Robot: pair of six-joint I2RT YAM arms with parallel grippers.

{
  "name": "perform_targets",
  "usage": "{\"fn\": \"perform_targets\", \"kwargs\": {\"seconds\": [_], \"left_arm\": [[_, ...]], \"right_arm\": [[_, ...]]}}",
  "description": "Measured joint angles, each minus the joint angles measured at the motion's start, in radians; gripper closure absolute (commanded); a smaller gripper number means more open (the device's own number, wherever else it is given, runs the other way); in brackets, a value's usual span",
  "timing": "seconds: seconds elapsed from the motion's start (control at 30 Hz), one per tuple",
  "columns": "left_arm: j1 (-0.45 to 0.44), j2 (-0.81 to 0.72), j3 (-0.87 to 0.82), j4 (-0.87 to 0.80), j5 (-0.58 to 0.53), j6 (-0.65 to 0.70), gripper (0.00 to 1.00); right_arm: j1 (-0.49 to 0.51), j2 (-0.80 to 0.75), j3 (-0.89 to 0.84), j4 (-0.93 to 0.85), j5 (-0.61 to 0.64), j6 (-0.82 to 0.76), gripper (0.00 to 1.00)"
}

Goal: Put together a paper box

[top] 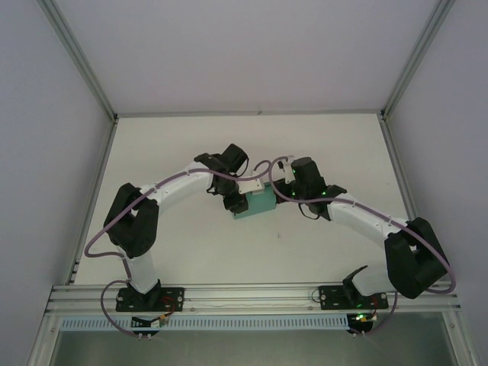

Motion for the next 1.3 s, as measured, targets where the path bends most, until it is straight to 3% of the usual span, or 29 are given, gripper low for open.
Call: {"fn": "perform_targets", "kwargs": {"seconds": [0.2, 0.37, 0.57, 0.6, 0.63, 0.77, 0.9, 1.07, 1.3], "left_arm": [[0.007, 0.000, 0.000, 0.000, 0.000, -0.001, 0.69], [0.009, 0.000, 0.000, 0.000, 0.000, -0.002, 0.60], [0.009, 0.000, 0.000, 0.001, 0.000, -0.033, 0.22], [0.009, -0.001, 0.000, 0.002, 0.001, -0.041, 0.05], [0.009, -0.002, 0.000, 0.002, 0.001, -0.055, 0.00], [0.009, -0.048, -0.013, 0.031, -0.023, -0.126, 0.00], [0.009, -0.168, -0.057, 0.089, -0.135, -0.260, 0.01], [0.009, -0.313, -0.156, 0.131, -0.245, -0.447, 0.23], [0.009, -0.361, -0.266, 0.151, -0.254, -0.630, 0.54]], "right_arm": [[0.033, -0.012, -0.072, 0.130, 0.046, -0.010, 0.96], [0.058, -0.041, -0.151, 0.237, 0.092, -0.010, 0.96], [0.086, -0.045, -0.192, 0.306, 0.151, -0.002, 0.96], [0.093, -0.045, -0.192, 0.306, 0.160, 0.002, 0.97], [0.102, -0.045, -0.192, 0.305, 0.173, 0.009, 0.96], [0.125, -0.041, -0.187, 0.298, 0.217, 0.027, 0.96], [0.143, -0.037, -0.164, 0.262, 0.248, 0.050, 0.95], [0.150, -0.030, -0.118, 0.179, 0.266, 0.076, 0.94], [0.150, -0.011, -0.061, 0.091, 0.265, 0.098, 0.94]]}}
